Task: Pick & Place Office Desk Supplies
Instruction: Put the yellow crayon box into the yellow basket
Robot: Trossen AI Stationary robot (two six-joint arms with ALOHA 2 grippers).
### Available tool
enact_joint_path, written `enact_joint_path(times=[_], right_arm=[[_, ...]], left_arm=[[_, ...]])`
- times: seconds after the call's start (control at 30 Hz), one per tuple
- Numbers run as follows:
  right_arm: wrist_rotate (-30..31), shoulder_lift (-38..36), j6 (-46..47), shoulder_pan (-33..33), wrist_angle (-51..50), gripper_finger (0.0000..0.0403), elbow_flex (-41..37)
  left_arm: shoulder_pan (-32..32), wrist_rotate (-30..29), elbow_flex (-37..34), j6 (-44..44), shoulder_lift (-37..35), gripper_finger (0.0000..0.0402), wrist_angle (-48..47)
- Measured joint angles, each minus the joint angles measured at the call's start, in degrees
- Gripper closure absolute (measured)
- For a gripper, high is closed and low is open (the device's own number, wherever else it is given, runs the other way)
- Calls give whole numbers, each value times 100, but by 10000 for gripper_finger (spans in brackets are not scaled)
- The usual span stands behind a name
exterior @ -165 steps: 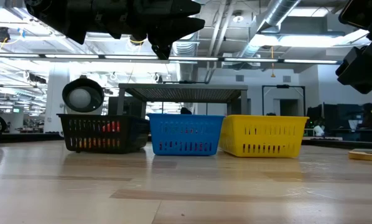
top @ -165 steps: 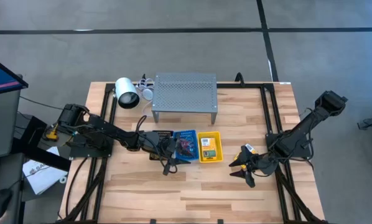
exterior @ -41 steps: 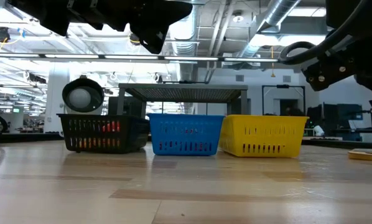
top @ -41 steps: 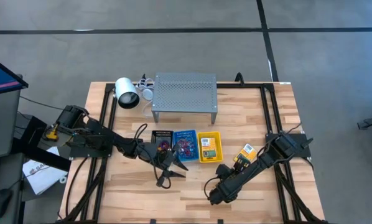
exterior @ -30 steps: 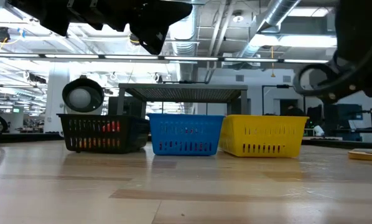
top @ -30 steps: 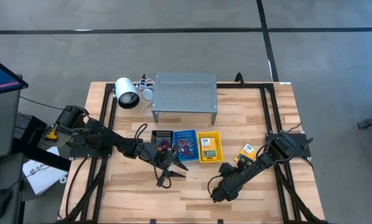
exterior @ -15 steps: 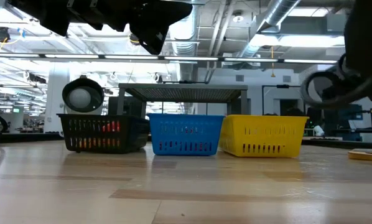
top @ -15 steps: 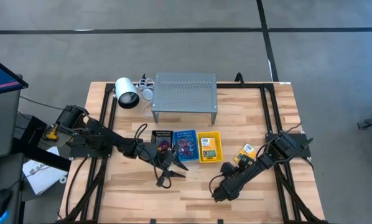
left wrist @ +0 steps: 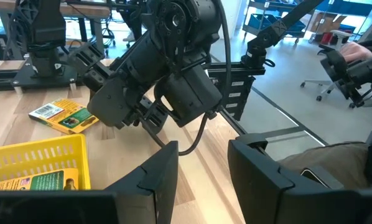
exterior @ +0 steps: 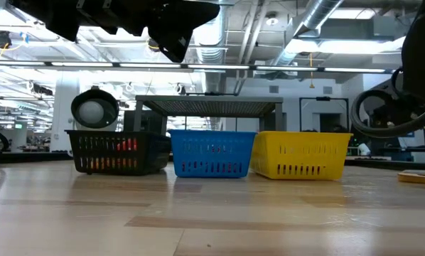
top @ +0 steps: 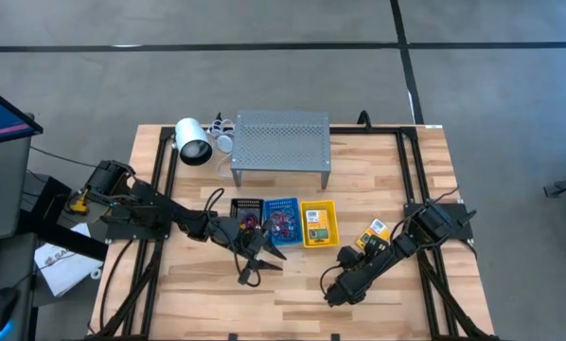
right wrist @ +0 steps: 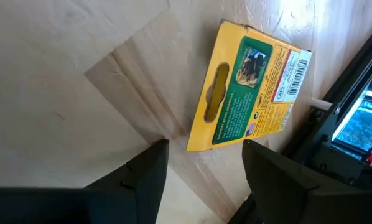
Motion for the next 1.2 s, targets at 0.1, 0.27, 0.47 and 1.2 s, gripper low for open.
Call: enact_joint_path(times=[0.1, 0.27, 0.47, 1.2], right_arm=[[2, 2, 0, 0, 33, 212, -2], [-4, 7, -1, 2, 126, 257, -4], [-7, 13, 2, 2, 197, 315, -7], [44, 26, 20, 11, 270, 398, -13]], left_arm=[[0, -1, 0, 0, 0, 266, 1], [0, -1, 0, 0, 0, 266, 1], [0, -1, -1, -2, 0, 266, 1], [2, 1, -2, -2, 0, 266, 1]])
